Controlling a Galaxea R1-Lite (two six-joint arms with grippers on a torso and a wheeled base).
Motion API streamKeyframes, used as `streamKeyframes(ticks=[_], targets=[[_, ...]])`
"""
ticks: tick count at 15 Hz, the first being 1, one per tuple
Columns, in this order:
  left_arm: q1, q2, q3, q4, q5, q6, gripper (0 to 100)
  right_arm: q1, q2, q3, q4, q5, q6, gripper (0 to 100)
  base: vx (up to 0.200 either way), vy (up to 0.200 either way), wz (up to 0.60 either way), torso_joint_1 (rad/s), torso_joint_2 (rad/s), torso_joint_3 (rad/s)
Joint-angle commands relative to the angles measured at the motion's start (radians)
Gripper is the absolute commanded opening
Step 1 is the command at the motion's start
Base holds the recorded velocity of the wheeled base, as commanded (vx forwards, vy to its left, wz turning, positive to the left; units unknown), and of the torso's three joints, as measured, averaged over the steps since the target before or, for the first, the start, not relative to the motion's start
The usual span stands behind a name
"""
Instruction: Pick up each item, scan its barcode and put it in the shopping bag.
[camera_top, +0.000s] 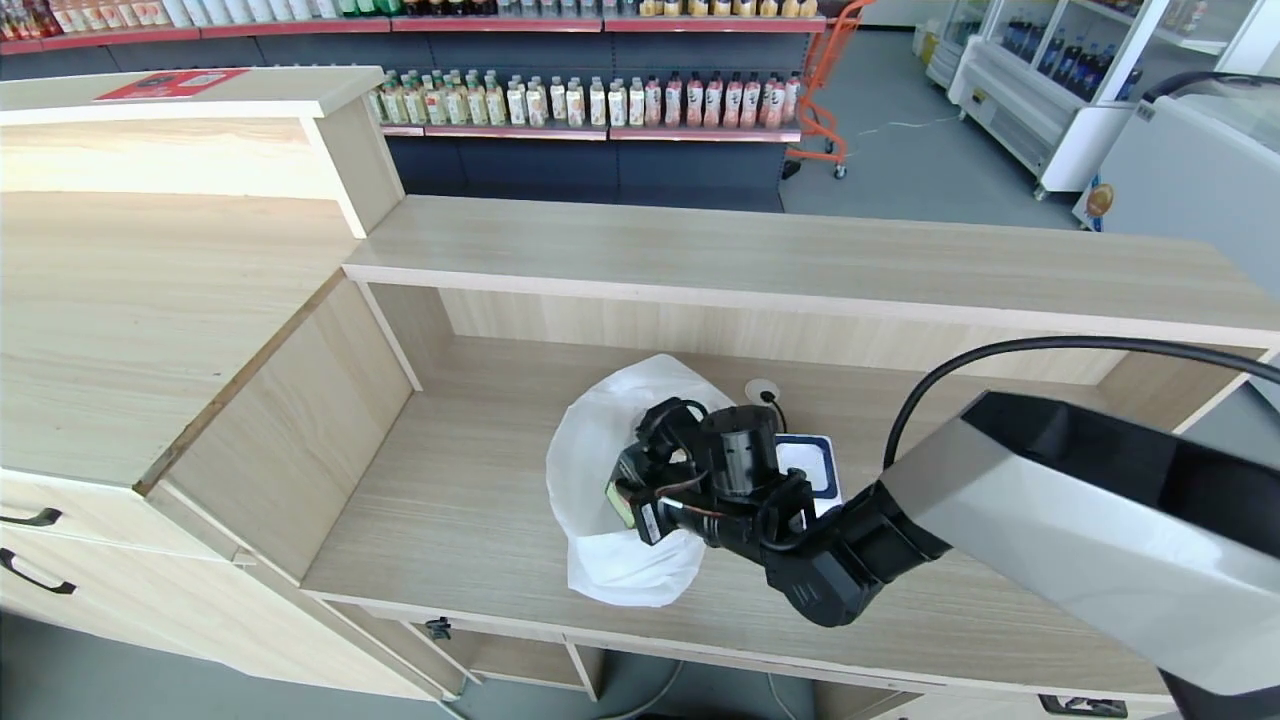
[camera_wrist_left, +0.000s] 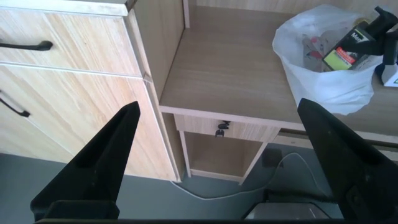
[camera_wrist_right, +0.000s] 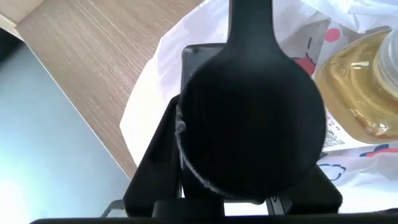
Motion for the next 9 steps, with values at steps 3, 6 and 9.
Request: streamKeyframes(ticks=[3,6,9], targets=[[0.0,0.002,0.0,0.0,0.0,0.0,100,-0.024,0.096,0.03,-0.073,-0.007,-0.12,0,0.0,0.0,0.0,0.0,0.0,0.0],[0.0,0.002,0.0,0.0,0.0,0.0,100,-0.034,0.113,0.034,-0.105,-0.008,-0.137,0,0.0,0.0,0.0,0.0,0.0,0.0],[0.0,0.002,0.0,0.0,0.0,0.0,100,-0.042,0.119,0.036,-0.128,-0.005,-0.126,100,0.0,0.0,0.0,0.0,0.0,0.0]])
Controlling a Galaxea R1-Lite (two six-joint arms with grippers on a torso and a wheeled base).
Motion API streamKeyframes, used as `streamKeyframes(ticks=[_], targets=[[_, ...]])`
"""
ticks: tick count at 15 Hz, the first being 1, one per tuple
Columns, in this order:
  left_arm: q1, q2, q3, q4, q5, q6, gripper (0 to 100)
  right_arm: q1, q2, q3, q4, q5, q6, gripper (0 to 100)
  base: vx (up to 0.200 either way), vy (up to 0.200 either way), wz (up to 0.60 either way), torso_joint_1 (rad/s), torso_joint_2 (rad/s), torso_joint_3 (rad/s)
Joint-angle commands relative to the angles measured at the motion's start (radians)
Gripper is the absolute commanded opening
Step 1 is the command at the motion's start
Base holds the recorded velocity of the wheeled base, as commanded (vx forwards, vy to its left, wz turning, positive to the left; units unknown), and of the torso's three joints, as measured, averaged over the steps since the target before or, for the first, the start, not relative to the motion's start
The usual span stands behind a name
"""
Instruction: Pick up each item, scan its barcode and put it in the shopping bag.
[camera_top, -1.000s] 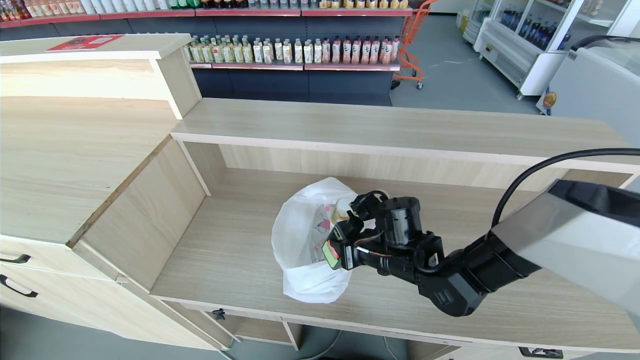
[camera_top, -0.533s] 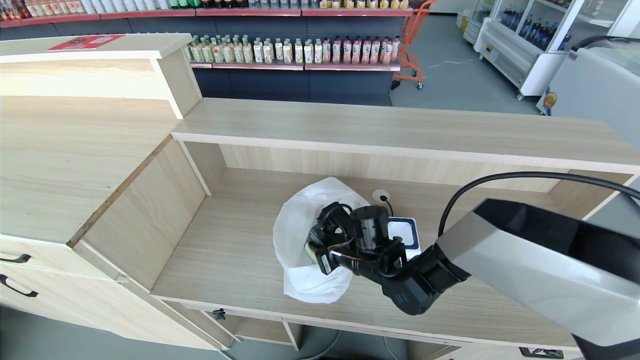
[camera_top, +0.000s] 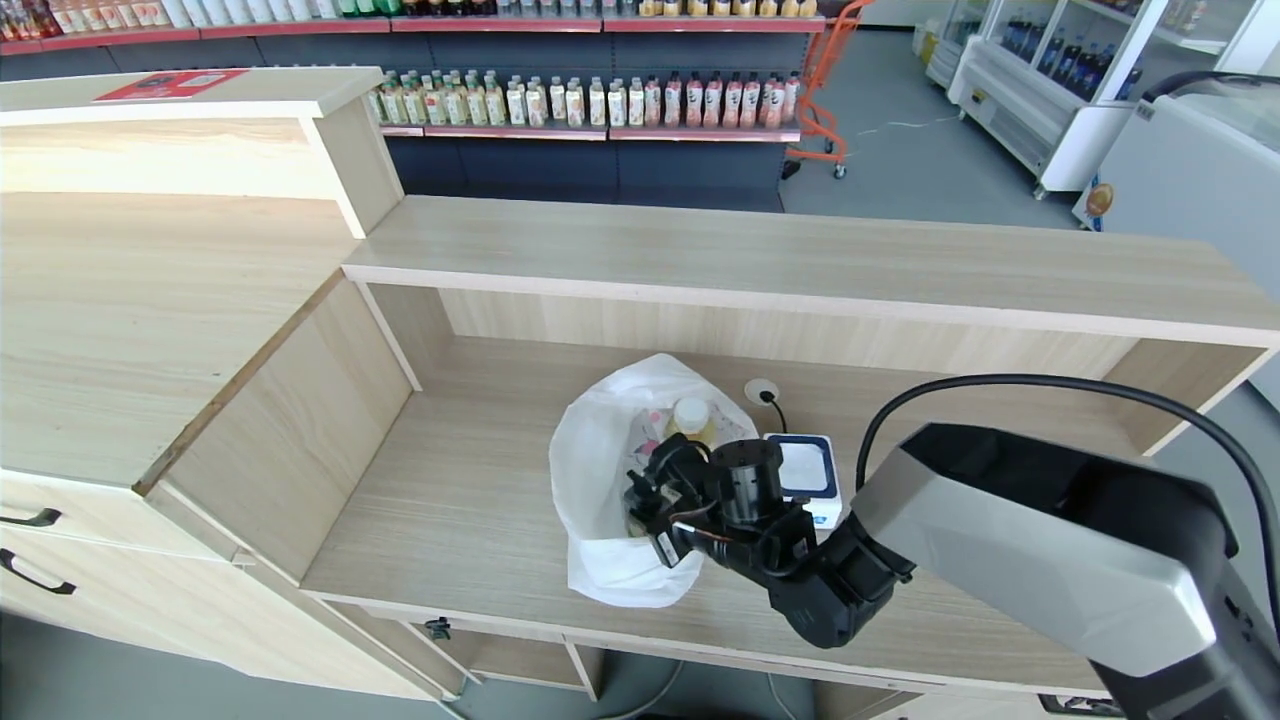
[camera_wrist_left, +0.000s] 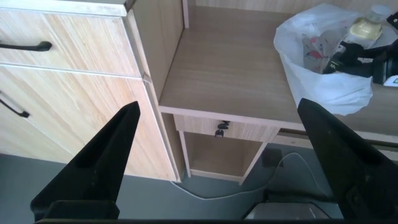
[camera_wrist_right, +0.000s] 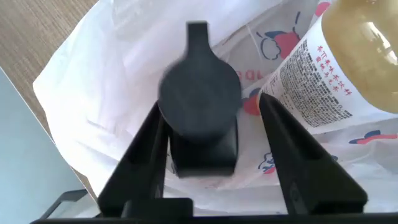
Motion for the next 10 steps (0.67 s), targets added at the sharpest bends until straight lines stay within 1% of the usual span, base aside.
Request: streamKeyframes(ticks=[1,2,3,6,7,8,10], targets=[[0.0,0.002,0.0,0.0,0.0,0.0,100,-0.005,0.008,0.009,-0.01,0.002,0.014,100,0.0,0.0,0.0,0.0,0.0,0.0],[0.0,0.002,0.0,0.0,0.0,0.0,100,-0.009,-0.001,0.018,-0.01,0.002,0.038,100,0.0,0.0,0.0,0.0,0.0,0.0],[0.0,0.002,-0.001,0.0,0.0,0.0,100,-0.011,-0.038,0.041,-0.01,0.003,0.095,100,0.0,0.0,0.0,0.0,0.0,0.0],[0.0,0.002,0.0,0.0,0.0,0.0,100,-0.018,-0.241,0.176,0.025,0.011,0.405,100,0.0,0.0,0.0,0.0,0.0,0.0],[0.0,0.002,0.0,0.0,0.0,0.0,100,-0.022,-0.307,0.221,0.053,0.02,0.468,100,0.0,0.0,0.0,0.0,0.0,0.0],[0.0,0.002,0.0,0.0,0.0,0.0,100,-0.035,-0.428,0.311,0.106,0.045,0.546,100,0.0,0.0,0.0,0.0,0.0,0.0],[0.0,0.002,0.0,0.0,0.0,0.0,100,-0.064,-0.632,0.459,0.158,0.079,0.6,100,0.0,0.0,0.0,0.0,0.0,0.0]])
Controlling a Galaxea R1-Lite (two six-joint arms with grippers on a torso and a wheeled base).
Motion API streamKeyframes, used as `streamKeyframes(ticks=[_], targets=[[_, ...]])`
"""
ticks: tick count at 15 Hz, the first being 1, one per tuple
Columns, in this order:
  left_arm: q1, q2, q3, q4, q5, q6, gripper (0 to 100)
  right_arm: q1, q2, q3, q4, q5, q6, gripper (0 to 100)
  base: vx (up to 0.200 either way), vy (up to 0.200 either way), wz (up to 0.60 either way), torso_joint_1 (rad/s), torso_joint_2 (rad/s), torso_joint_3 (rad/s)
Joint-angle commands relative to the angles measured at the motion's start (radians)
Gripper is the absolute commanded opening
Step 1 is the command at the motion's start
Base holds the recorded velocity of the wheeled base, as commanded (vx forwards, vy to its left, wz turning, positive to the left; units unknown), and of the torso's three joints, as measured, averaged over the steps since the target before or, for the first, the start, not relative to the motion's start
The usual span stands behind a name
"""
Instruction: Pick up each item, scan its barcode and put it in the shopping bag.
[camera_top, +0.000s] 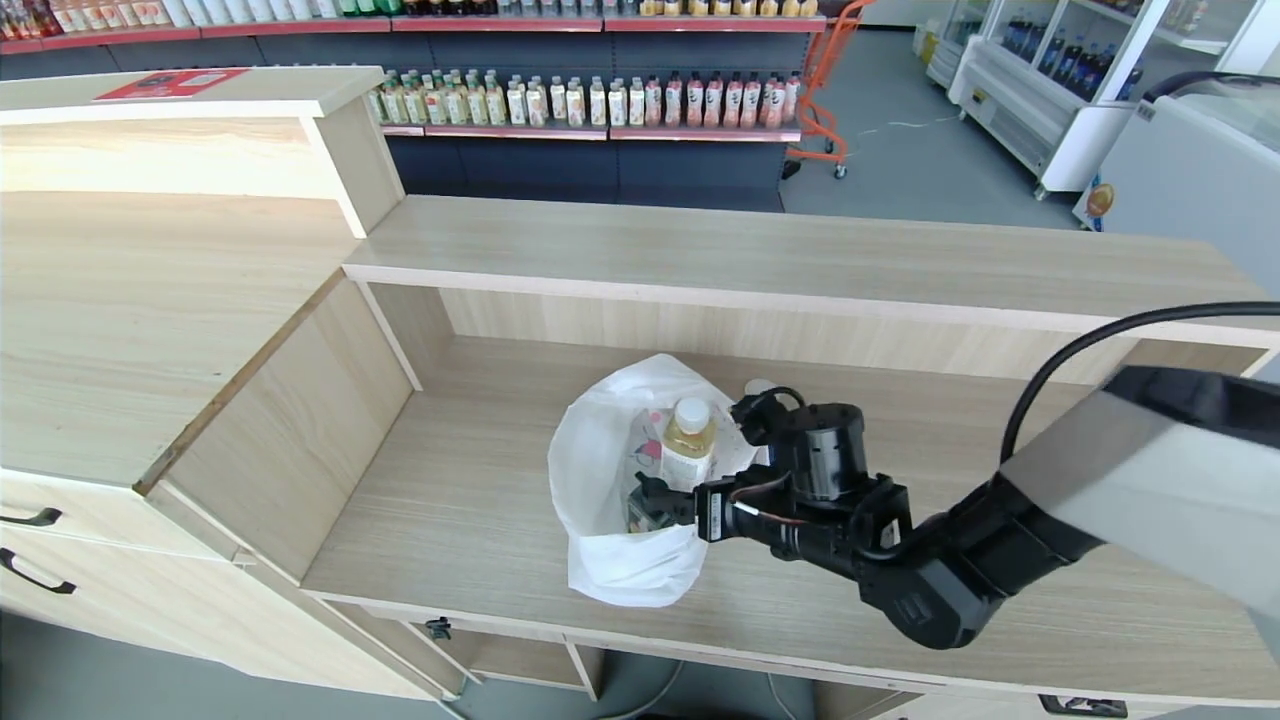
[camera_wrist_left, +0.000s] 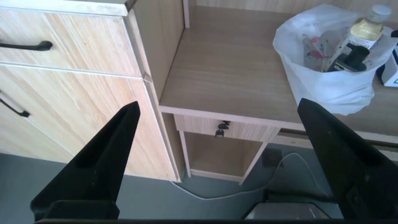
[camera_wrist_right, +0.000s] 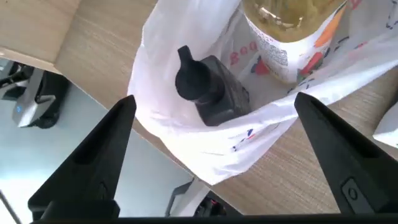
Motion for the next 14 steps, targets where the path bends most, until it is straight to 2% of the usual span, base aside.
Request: streamKeyframes(ticks=[1,2,4,6,7,8,10,11,12,14], targets=[[0.0,0.002,0.0,0.0,0.001,0.0,100,-0.056,-0.413,0.265,0.084,0.053,0.096,100,0.0,0.0,0.0,0.0,0.0,0.0],[0.0,0.002,-0.002,0.0,0.001,0.0,100,-0.114,-0.581,0.352,0.109,0.048,0.072,100,0.0,0.0,0.0,0.0,0.0,0.0],[0.0,0.002,0.0,0.0,0.001,0.0,100,-0.293,-0.797,0.454,0.222,-0.021,-0.1,100,0.0,0.0,0.0,0.0,0.0,0.0],[0.0,0.002,-0.002,0.0,0.002,0.0,100,-0.436,-1.136,0.618,0.43,-0.089,-0.137,100,0.0,0.0,0.0,0.0,0.0,0.0],[0.0,0.002,0.0,0.0,0.001,0.0,100,-0.45,-1.228,0.658,0.483,-0.119,-0.137,100,0.0,0.0,0.0,0.0,0.0,0.0],[0.0,0.002,0.0,0.0,0.001,0.0,100,-0.517,-1.489,0.768,0.594,-0.145,-0.142,100,0.0,0.0,0.0,0.0,0.0,0.0],[0.0,0.002,0.0,0.0,0.001,0.0,100,-0.599,-1.819,0.9,0.686,-0.141,-0.198,100,0.0,0.0,0.0,0.0,0.0,0.0],[0.0,0.002,0.0,0.0,0.001,0.0,100,-0.622,-1.929,0.911,0.721,-0.144,-0.217,100,0.0,0.0,0.0,0.0,0.0,0.0],[0.0,0.002,0.0,0.0,0.001,0.0,100,-0.629,-2.078,0.911,0.867,-0.139,-0.223,100,0.0,0.0,0.0,0.0,0.0,0.0],[0.0,0.002,0.0,0.0,0.001,0.0,100,-0.625,-2.141,0.905,0.893,-0.125,-0.27,100,0.0,0.0,0.0,0.0,0.0,0.0]])
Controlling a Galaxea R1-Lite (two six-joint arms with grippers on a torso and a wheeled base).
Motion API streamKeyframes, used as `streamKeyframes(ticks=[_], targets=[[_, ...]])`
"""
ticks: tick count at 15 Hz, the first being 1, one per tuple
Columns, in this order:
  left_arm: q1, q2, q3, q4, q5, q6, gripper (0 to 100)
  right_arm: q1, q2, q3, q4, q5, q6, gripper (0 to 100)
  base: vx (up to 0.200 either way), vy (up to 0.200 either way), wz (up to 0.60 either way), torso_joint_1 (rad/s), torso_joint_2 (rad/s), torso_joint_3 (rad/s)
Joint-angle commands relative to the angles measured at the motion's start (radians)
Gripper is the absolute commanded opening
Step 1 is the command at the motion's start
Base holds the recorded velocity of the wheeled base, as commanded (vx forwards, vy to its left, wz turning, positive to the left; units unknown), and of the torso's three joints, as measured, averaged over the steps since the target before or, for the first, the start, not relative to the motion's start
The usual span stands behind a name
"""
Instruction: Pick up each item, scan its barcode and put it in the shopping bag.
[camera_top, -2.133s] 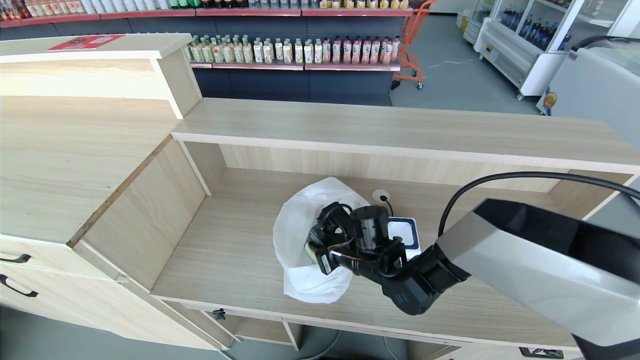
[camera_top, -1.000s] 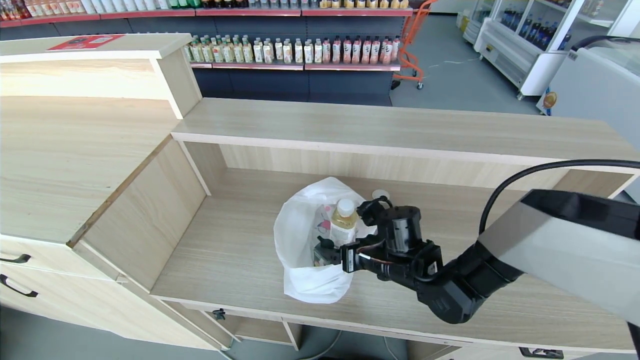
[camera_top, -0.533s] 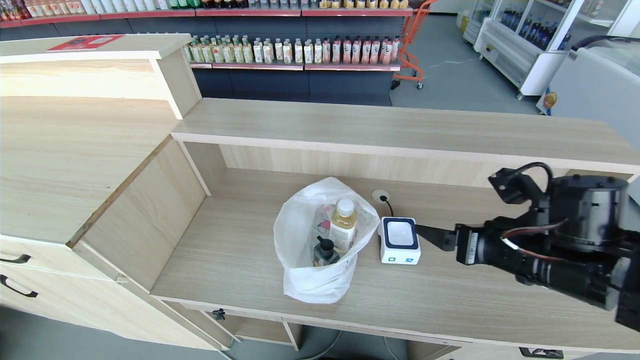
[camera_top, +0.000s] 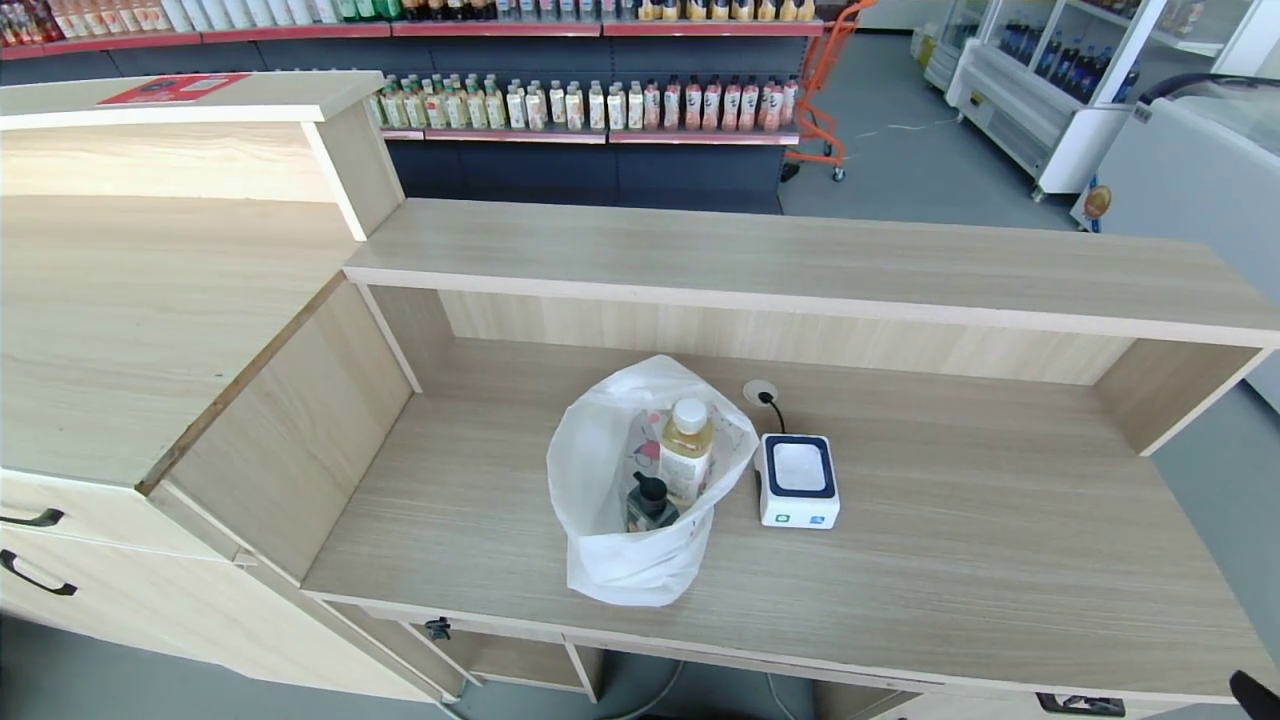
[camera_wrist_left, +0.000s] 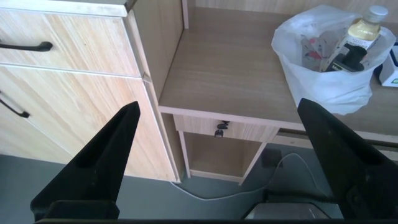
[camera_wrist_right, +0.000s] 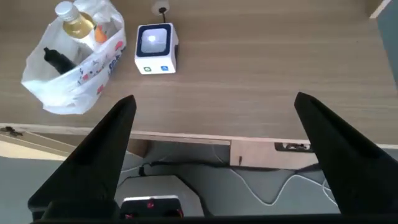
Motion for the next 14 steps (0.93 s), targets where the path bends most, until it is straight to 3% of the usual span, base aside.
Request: streamKeyframes(ticks=[1,5,6,14], targets=[[0.0,0.002,0.0,0.0,0.001,0.0,100,-0.089,-0.379,0.105,0.159,-0.008,-0.059,100,0.0,0.0,0.0,0.0,0.0,0.0],[0.0,0.002,0.0,0.0,0.001,0.0,100,-0.087,-0.379,0.106,0.155,-0.008,-0.05,100,0.0,0.0,0.0,0.0,0.0,0.0],[0.0,0.002,0.0,0.0,0.001,0.0,100,-0.087,-0.379,0.106,0.155,-0.008,-0.051,0,0.0,0.0,0.0,0.0,0.0,0.0],[0.0,0.002,0.0,0.0,0.001,0.001,100,-0.089,-0.379,0.106,0.155,-0.011,-0.007,0,0.0,0.0,0.0,0.0,0.0,0.0]])
